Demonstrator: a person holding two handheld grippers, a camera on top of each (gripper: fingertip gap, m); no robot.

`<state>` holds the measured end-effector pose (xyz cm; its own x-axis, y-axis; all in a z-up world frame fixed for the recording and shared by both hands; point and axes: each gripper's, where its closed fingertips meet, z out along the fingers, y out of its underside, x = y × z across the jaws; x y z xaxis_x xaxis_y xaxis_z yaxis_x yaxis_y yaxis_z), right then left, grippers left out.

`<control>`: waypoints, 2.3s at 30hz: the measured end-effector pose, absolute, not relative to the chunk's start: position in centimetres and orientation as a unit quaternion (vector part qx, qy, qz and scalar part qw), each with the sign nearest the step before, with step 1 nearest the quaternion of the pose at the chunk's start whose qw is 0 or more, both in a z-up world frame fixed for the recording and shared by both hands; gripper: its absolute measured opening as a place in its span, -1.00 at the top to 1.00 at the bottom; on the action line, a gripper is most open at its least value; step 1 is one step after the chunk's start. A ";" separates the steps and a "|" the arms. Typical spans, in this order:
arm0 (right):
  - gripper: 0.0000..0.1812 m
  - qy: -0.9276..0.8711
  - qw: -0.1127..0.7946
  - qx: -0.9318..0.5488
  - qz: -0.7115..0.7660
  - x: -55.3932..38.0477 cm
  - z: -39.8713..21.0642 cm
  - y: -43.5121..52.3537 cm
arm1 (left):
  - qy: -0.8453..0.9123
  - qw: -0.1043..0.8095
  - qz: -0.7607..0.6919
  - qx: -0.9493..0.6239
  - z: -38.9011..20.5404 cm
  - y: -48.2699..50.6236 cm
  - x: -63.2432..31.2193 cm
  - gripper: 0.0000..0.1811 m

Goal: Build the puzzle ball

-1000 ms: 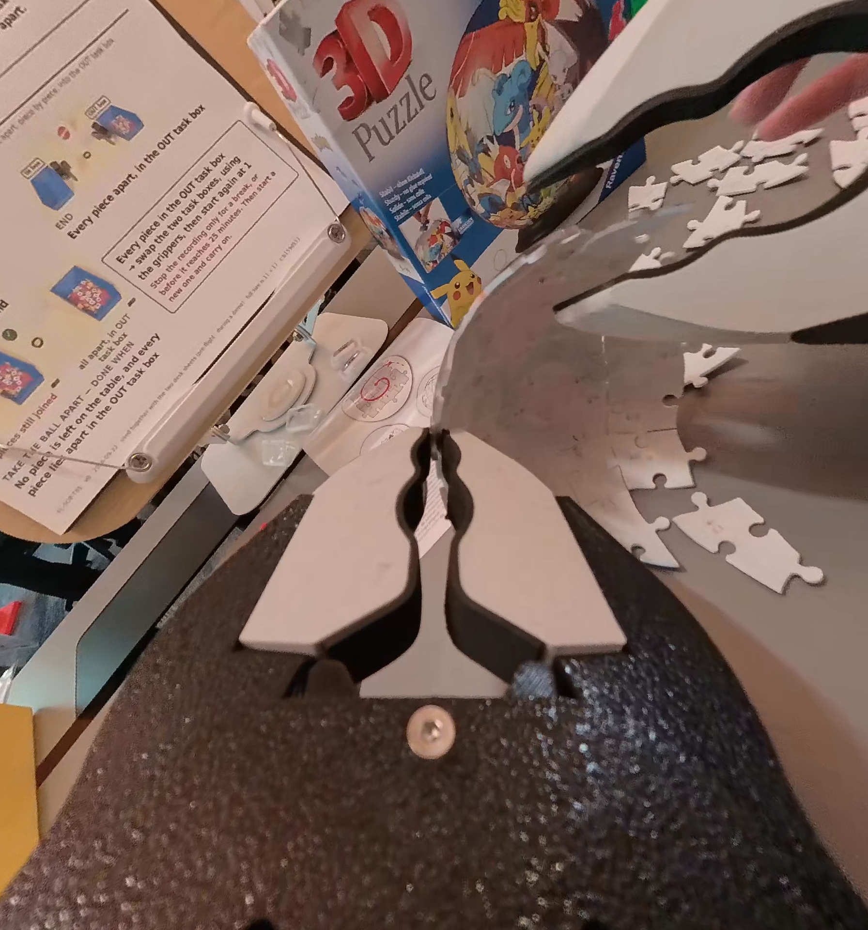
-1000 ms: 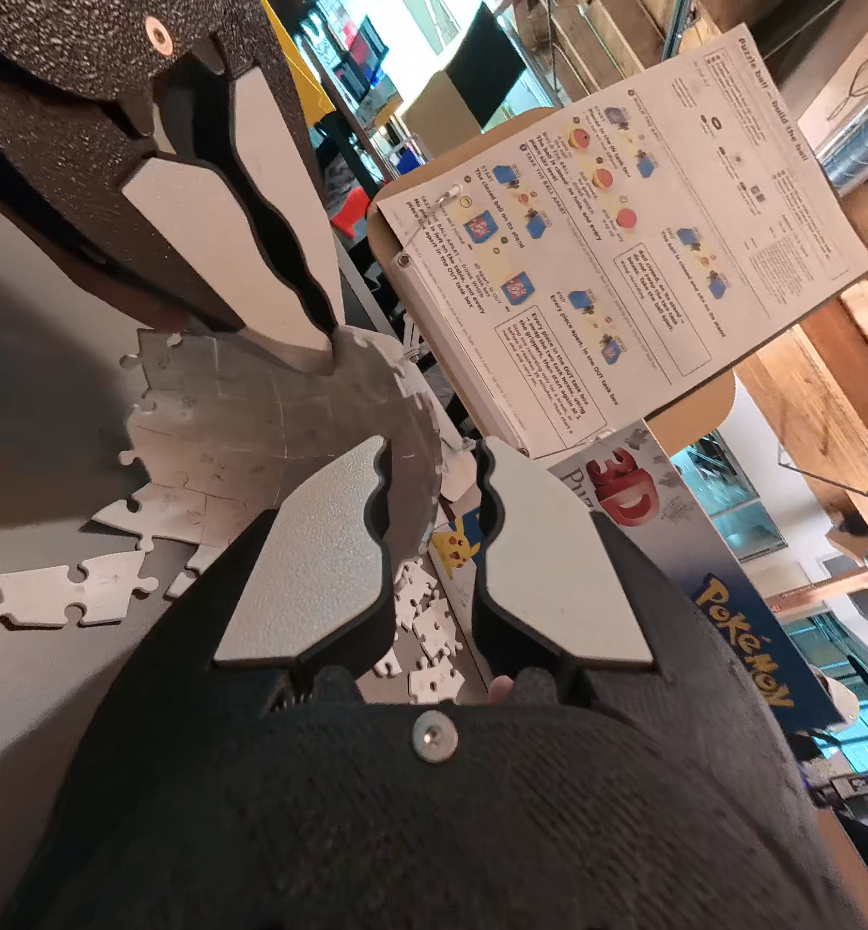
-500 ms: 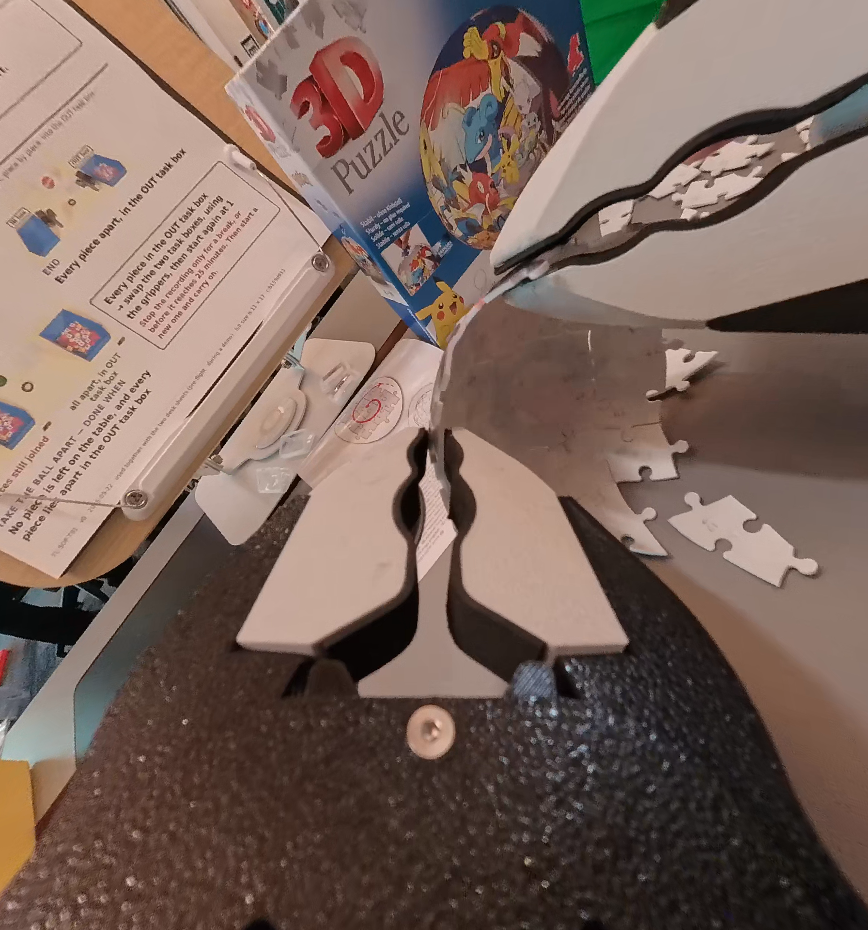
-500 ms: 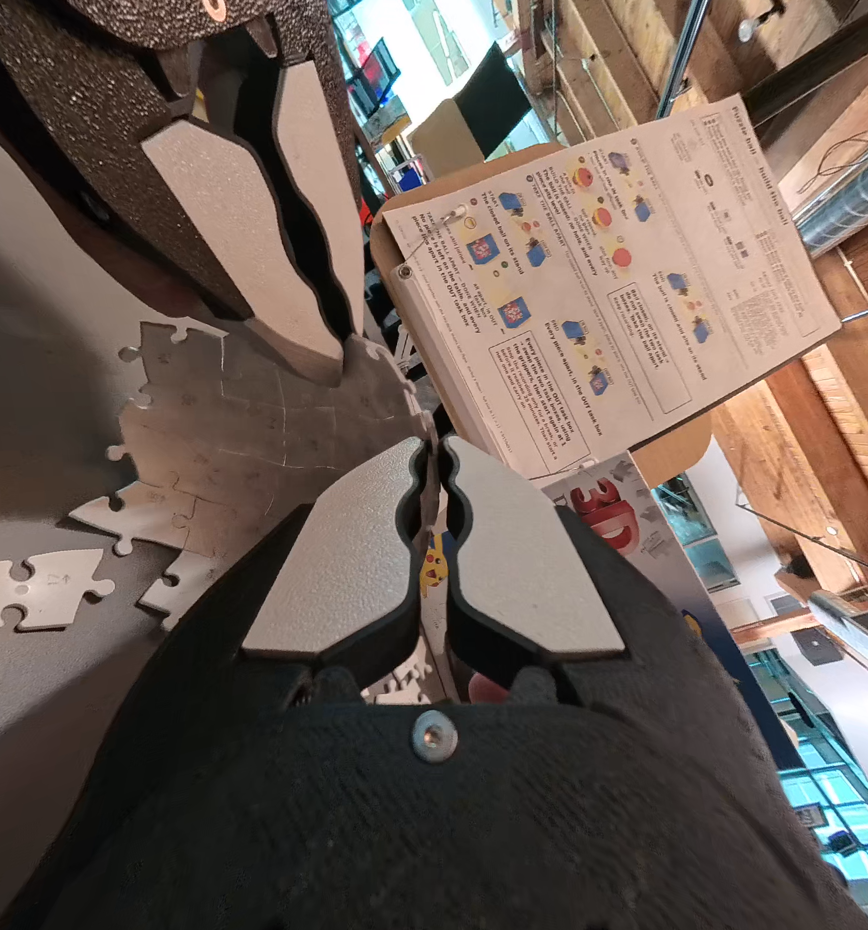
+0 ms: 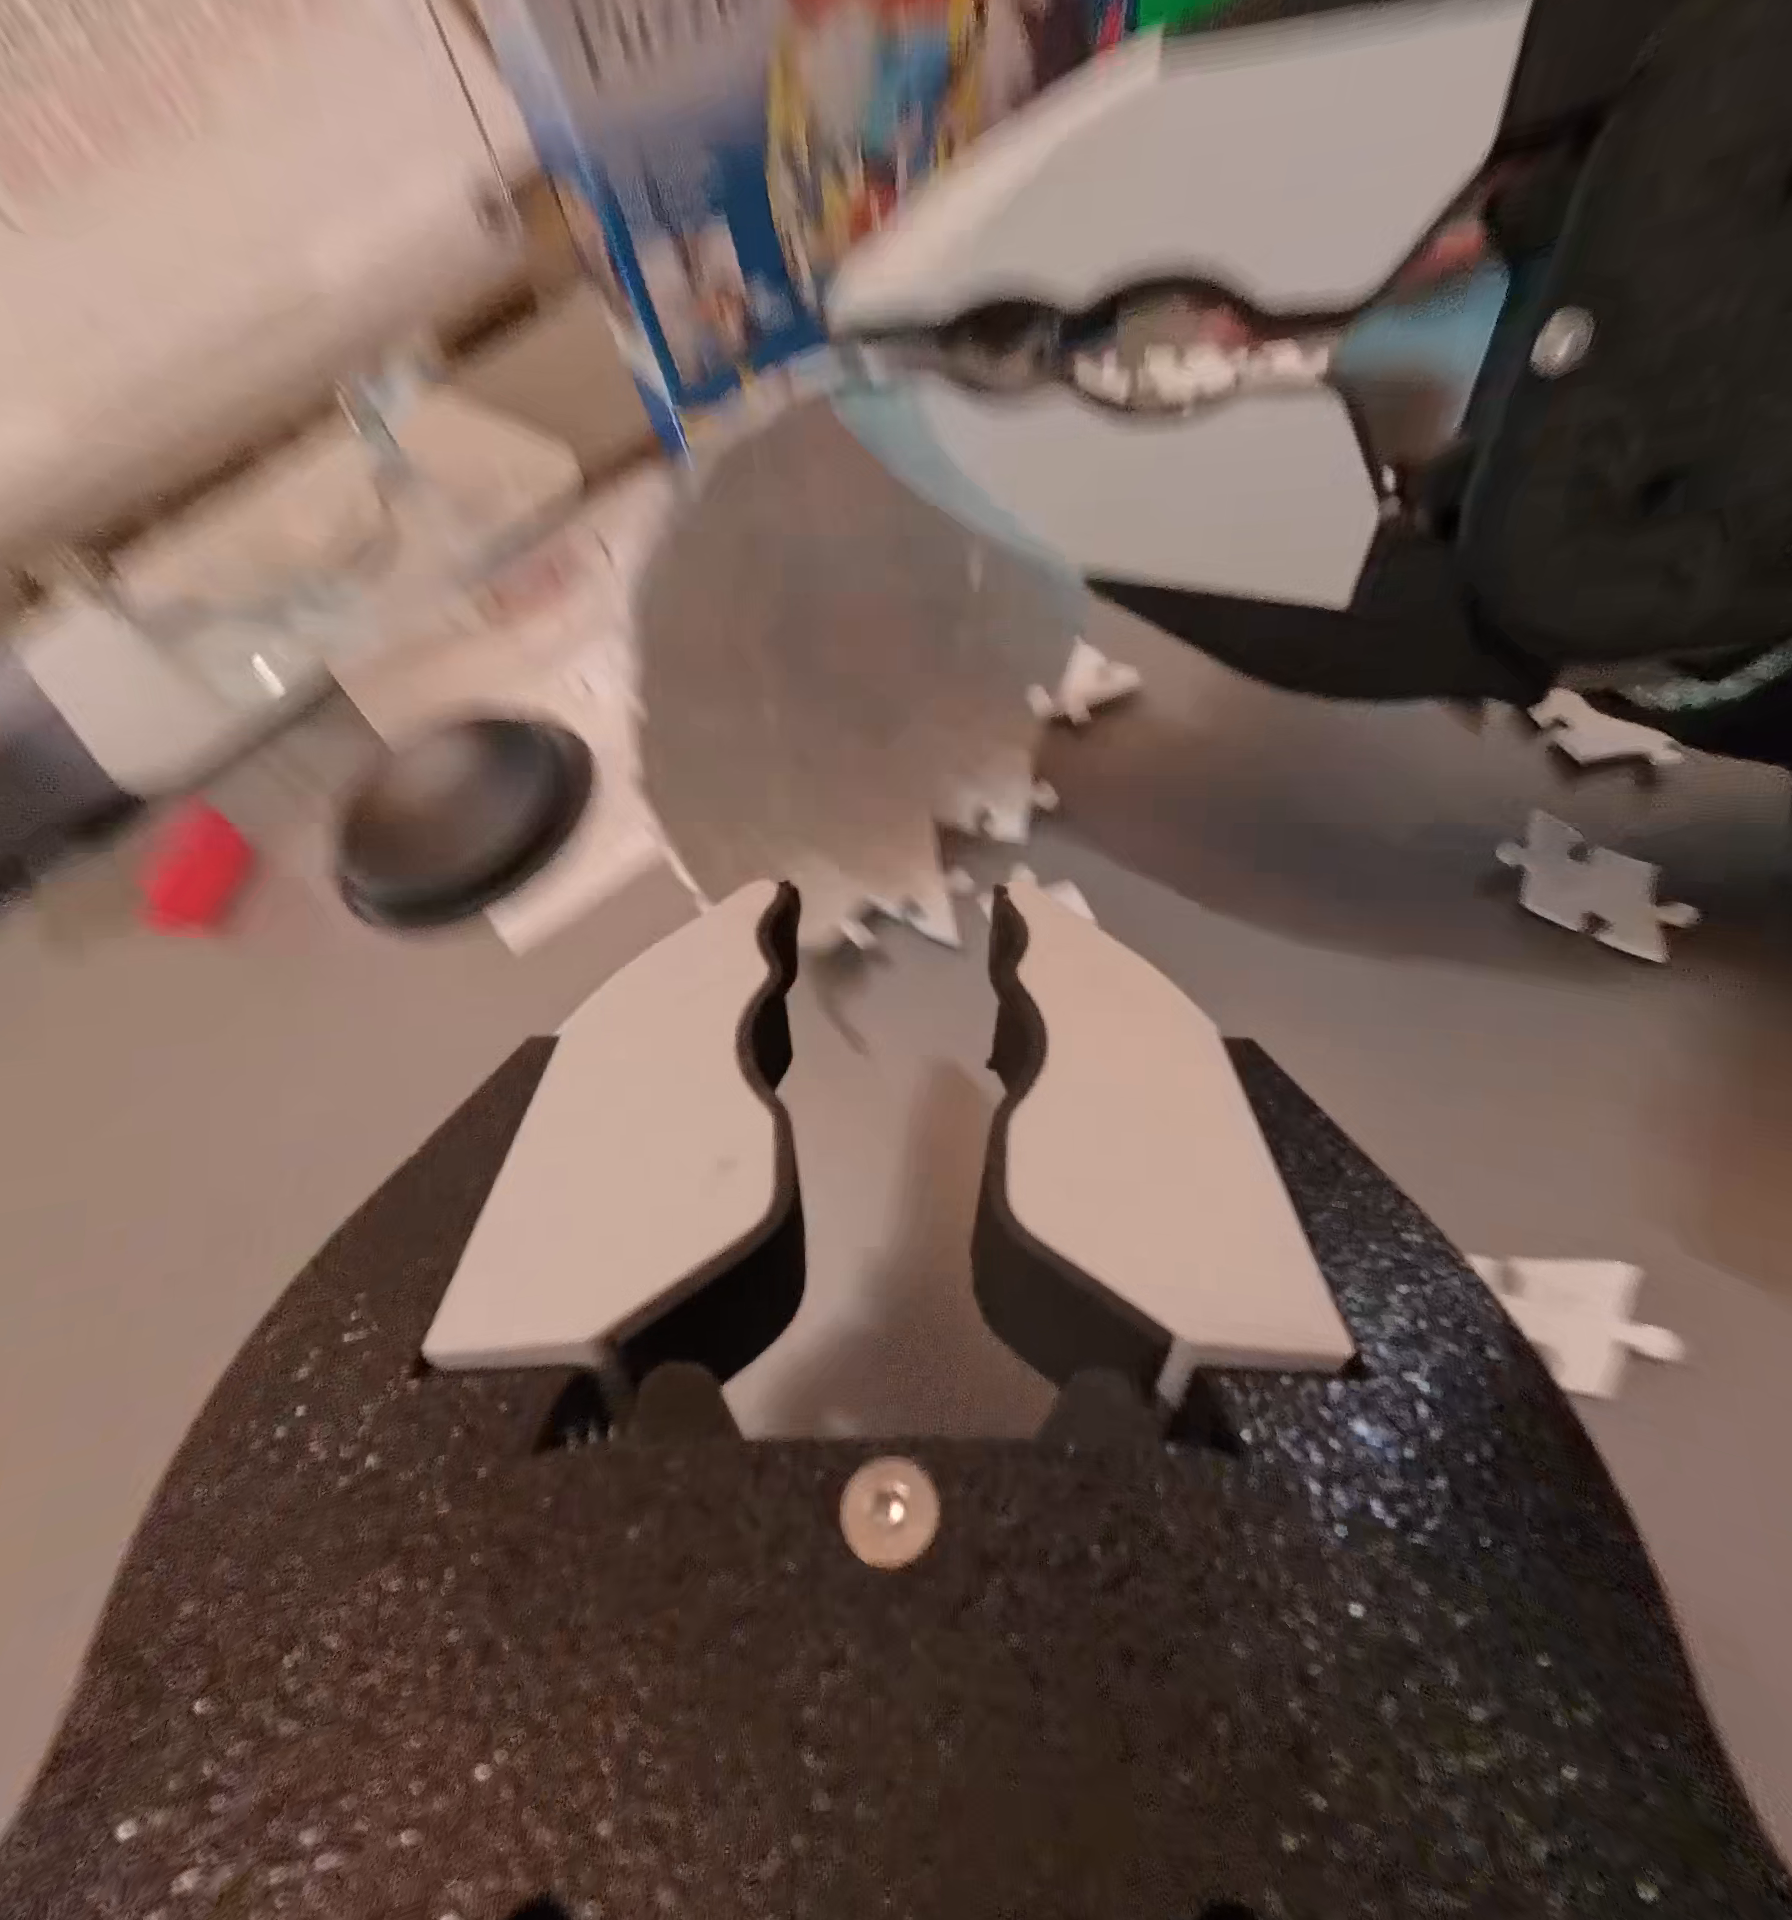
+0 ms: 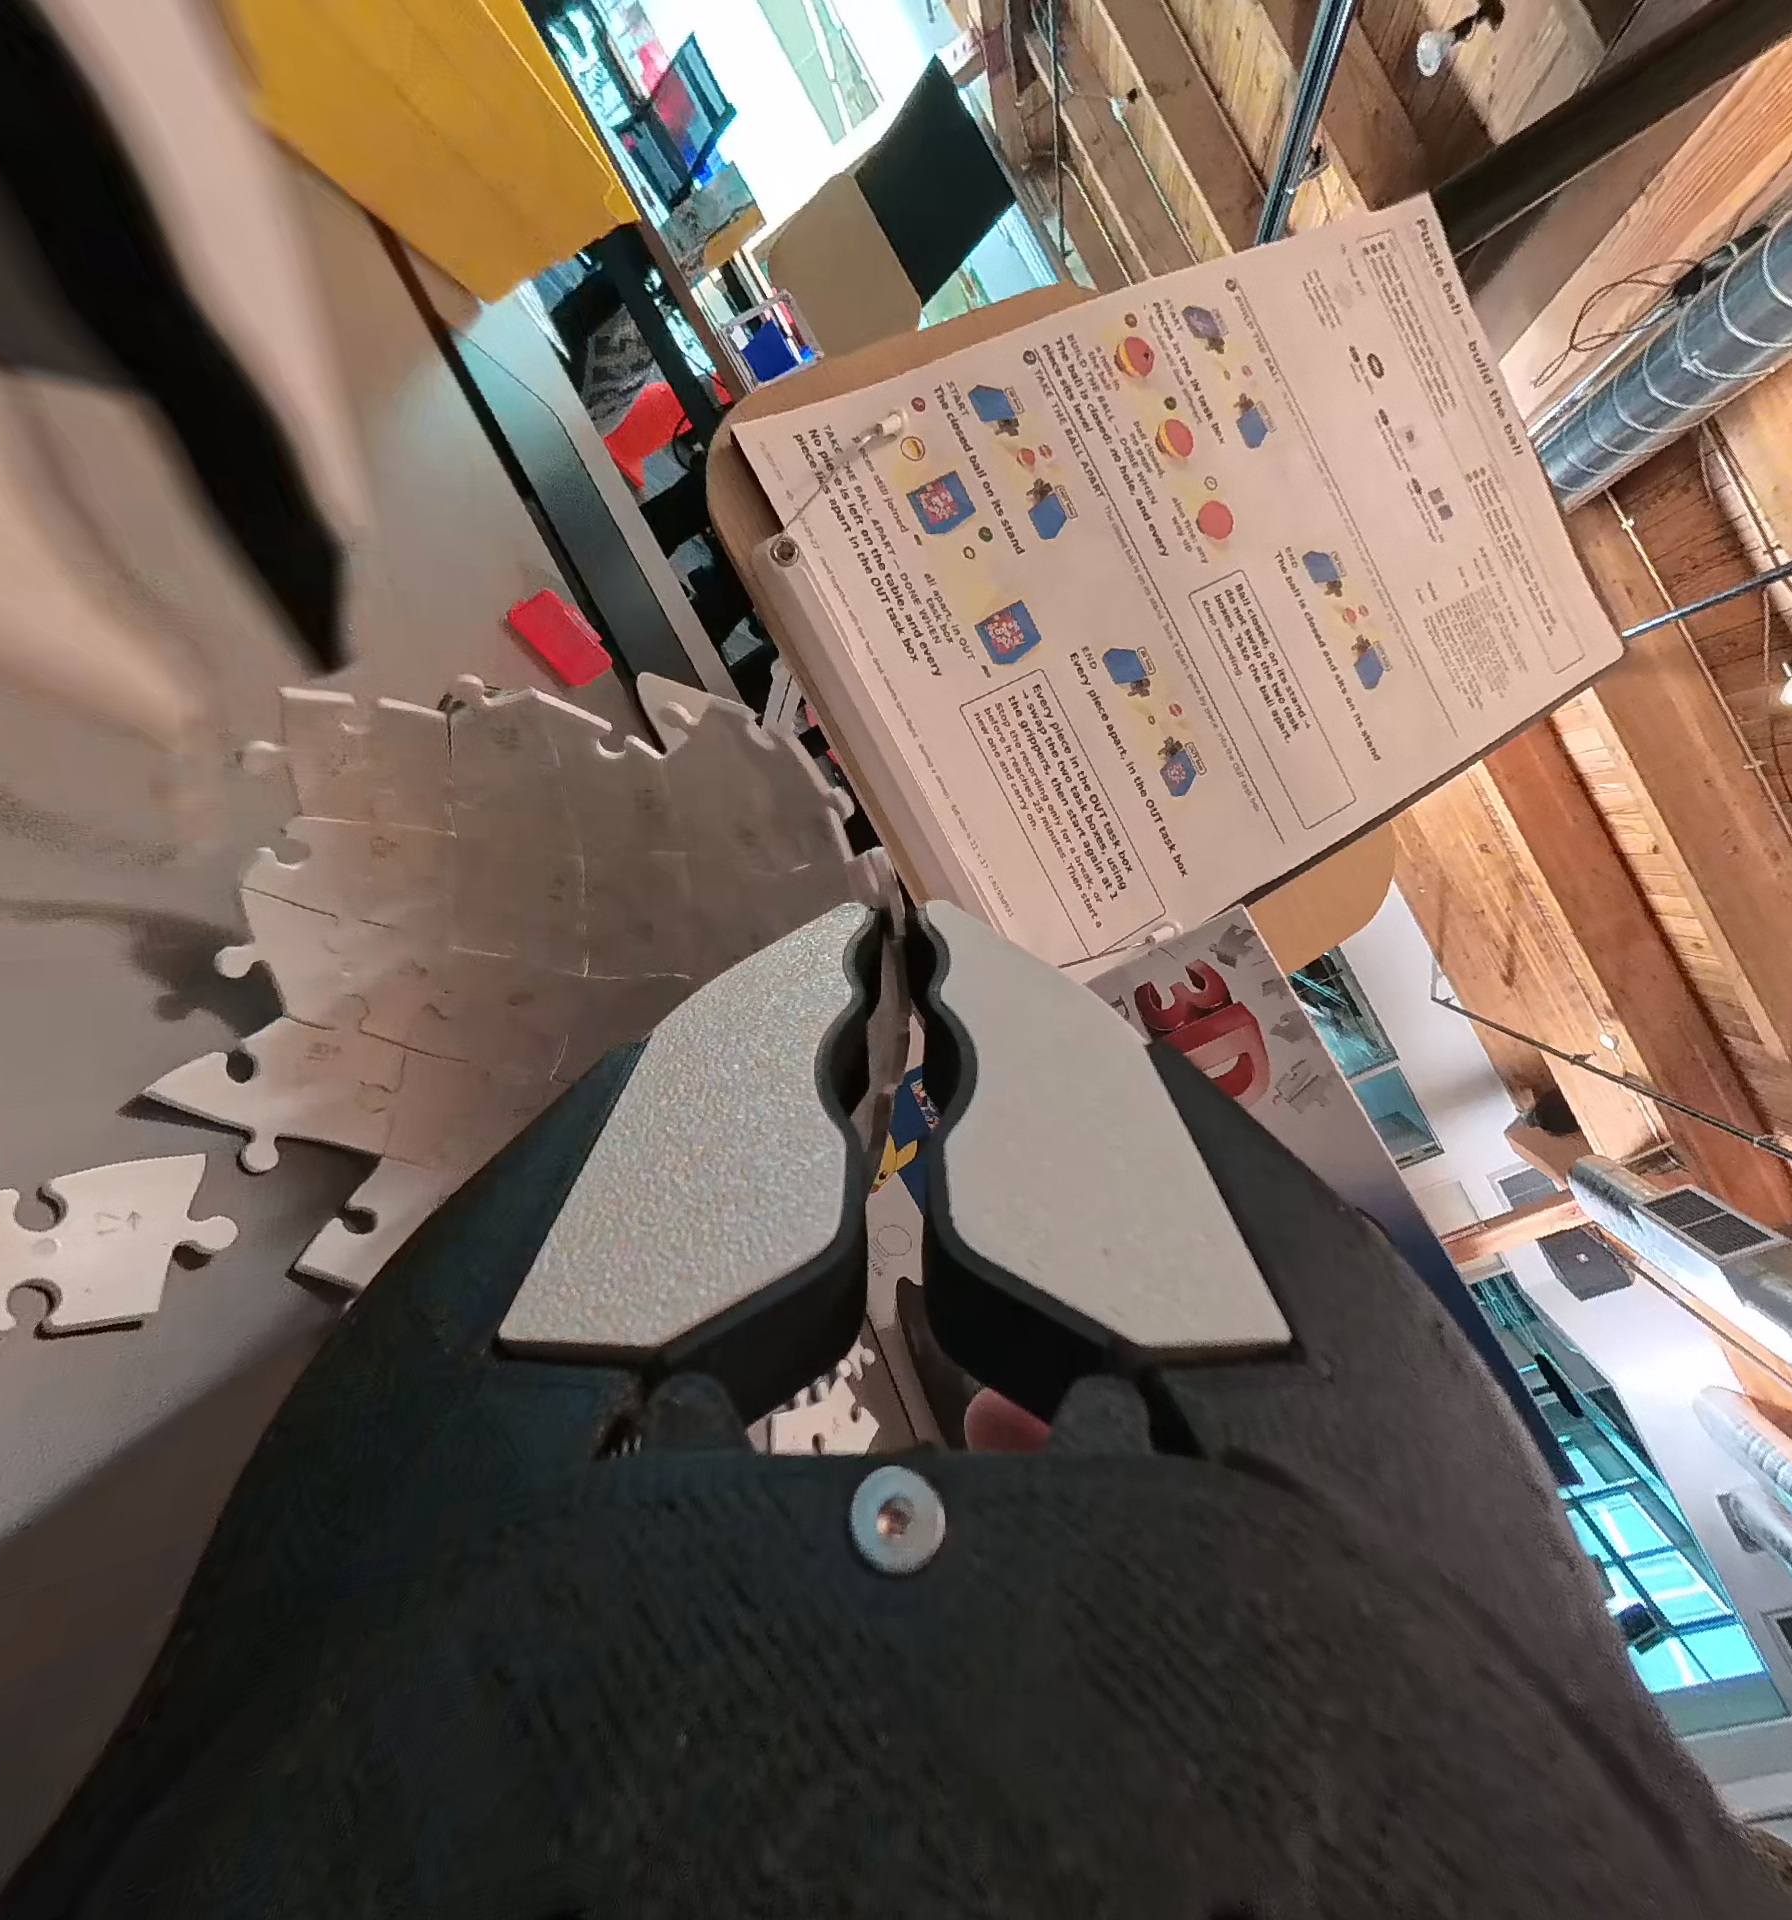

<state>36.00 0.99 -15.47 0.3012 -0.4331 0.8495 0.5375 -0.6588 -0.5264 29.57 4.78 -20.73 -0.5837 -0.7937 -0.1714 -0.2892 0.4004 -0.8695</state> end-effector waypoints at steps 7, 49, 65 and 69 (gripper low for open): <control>0.95 -0.029 0.418 -0.685 -0.596 35.5 -15.5 0.6 | 0.780 0.204 -0.339 -0.484 -27.0 2.8 27.0 0.49; 0.96 -0.029 0.444 -0.667 -0.598 35.5 -15.5 0.1 | 0.859 0.297 -0.322 -0.264 -25.8 2.0 31.4 0.69; 0.96 -0.029 0.449 -0.665 -0.596 35.5 -15.5 0.1 | 0.872 0.238 -0.327 -0.275 -26.8 0.4 31.8 0.71; 0.96 -0.028 0.449 -0.665 -0.596 35.5 -15.5 0.1 | 0.874 0.229 -0.332 -0.272 -26.9 0.1 31.7 0.69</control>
